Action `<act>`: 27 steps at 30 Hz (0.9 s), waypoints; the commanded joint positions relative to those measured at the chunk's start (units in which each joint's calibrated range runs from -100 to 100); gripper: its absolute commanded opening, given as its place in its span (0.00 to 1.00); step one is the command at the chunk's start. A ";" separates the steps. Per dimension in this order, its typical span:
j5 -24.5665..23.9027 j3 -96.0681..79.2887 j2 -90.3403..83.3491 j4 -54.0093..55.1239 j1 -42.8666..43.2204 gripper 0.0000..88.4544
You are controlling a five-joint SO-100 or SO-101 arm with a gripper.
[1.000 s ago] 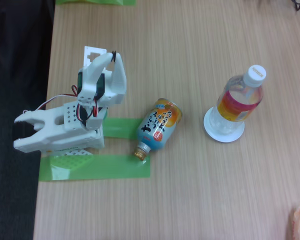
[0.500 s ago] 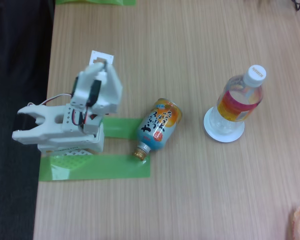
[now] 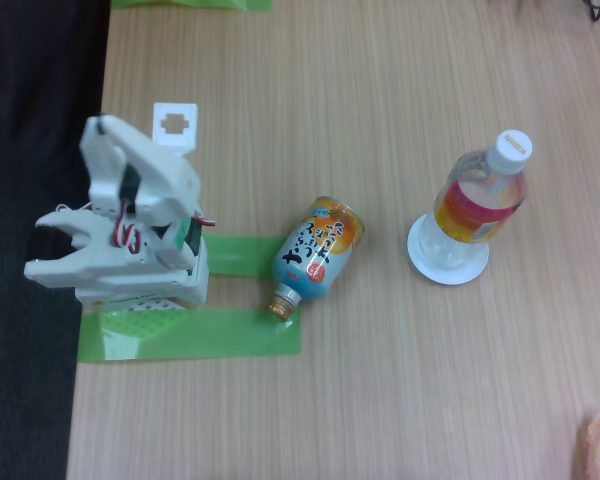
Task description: Pick up the plastic bottle and stand it up on the white place
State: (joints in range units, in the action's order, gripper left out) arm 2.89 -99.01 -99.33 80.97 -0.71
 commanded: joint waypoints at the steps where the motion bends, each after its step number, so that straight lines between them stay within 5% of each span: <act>1: -0.08 -0.36 0.25 5.30 0.34 0.01; 12: -0.08 -0.36 0.25 18.17 0.34 0.01; 27: 0.13 -0.36 0.25 18.43 0.27 0.01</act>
State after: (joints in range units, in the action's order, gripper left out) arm 2.63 -99.01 -99.33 98.05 -0.41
